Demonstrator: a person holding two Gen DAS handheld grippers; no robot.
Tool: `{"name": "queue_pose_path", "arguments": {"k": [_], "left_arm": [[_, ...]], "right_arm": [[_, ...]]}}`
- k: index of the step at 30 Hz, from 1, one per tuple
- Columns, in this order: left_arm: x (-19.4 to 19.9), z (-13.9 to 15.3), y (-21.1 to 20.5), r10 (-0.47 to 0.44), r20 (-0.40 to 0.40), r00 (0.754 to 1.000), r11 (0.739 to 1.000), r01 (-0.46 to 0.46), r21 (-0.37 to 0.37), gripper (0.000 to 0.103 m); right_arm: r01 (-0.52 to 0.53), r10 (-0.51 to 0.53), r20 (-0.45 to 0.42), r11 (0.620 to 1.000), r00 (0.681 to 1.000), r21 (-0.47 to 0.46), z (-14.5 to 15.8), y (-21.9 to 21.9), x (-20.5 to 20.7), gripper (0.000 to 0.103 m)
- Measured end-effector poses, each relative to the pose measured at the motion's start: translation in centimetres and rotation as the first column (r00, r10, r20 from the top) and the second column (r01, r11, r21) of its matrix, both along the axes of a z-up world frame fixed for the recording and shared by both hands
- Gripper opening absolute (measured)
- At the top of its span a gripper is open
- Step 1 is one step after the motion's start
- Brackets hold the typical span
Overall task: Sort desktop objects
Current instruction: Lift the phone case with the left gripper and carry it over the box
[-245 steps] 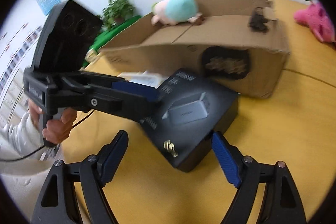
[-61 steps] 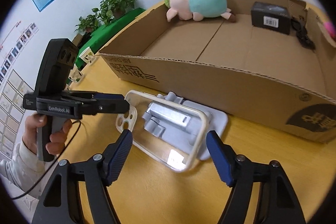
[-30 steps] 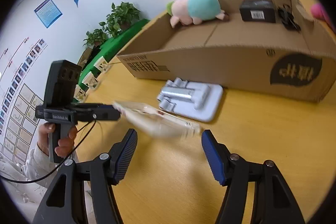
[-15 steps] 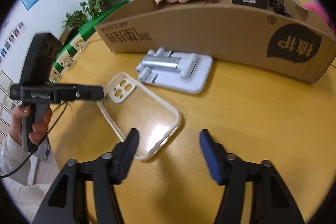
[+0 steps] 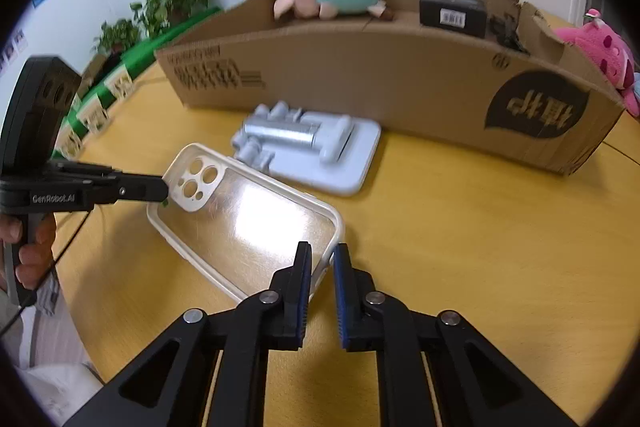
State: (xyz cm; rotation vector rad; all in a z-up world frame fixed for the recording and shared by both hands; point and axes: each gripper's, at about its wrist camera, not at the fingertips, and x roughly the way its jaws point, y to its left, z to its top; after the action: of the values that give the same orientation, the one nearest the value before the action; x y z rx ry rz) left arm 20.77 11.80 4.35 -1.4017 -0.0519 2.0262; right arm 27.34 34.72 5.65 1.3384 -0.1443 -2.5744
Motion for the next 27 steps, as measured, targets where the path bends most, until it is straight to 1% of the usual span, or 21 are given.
{"name": "queue_pose_path", "arguments": {"k": [2, 4, 8, 10, 15, 18, 21, 23, 25, 27], "left_arm": [[-0.1, 2.0, -0.1, -0.003, -0.044, 0.999, 1.000, 0.004, 0.028, 0.005], [-0.5, 3.8, -0.2, -0.007, -0.086, 0.996, 0.999, 0.011, 0.044, 0.005], [-2.5, 8.0, -0.2, -0.002, -0.191, 0.982, 0.996, 0.018, 0.084, 0.005], [-3.9, 9.9, 0.0, 0.005, -0.239, 0.971, 0.997, 0.015, 0.080, 0.005], [-7.7, 13.4, 0.5, 0.023, -0.315, 0.949, 0.998, -0.003, 0.064, 0.005], [-10.3, 14.7, 0.8, 0.037, -0.342, 0.939, 0.998, -0.020, 0.056, 0.005], [-14.0, 15.7, 1.5, 0.037, -0.360, 0.932, 0.999, -0.038, 0.004, 0.005], [-16.1, 16.1, 1.7, 0.041, -0.365, 0.930, 0.999, -0.051, -0.019, 0.005], [-17.9, 16.3, 1.9, 0.046, -0.369, 0.928, 0.997, -0.063, -0.034, 0.005], [-20.2, 15.9, 2.2, 0.046, -0.372, 0.927, 0.995, -0.076, -0.067, 0.005]], "right_arm": [[0.002, -0.002, -0.039, 1.000, 0.999, -0.005, 1.4, 0.1, -0.2, 0.010], [-0.006, 0.007, -0.070, 1.000, 0.998, 0.018, 2.8, 0.0, -0.8, 0.010], [-0.016, 0.020, -0.156, 0.999, 0.987, 0.028, 6.2, 0.6, -3.1, 0.010], [-0.021, 0.029, -0.207, 0.999, 0.978, 0.039, 8.2, 0.7, -4.5, 0.010], [-0.040, 0.062, -0.326, 0.996, 0.943, 0.073, 13.3, 0.5, -8.2, 0.010], [-0.052, 0.077, -0.362, 0.995, 0.929, 0.079, 15.4, 0.5, -11.1, 0.010], [-0.069, 0.092, -0.364, 0.995, 0.927, 0.074, 16.7, 0.6, -14.5, 0.010], [-0.085, 0.104, -0.345, 0.994, 0.933, 0.071, 17.0, 0.5, -16.7, 0.010], [-0.110, 0.123, -0.292, 0.992, 0.948, 0.061, 16.6, 0.5, -19.7, 0.011], [-0.134, 0.140, -0.231, 0.990, 0.963, 0.039, 15.7, 0.5, -22.4, 0.011]]}}
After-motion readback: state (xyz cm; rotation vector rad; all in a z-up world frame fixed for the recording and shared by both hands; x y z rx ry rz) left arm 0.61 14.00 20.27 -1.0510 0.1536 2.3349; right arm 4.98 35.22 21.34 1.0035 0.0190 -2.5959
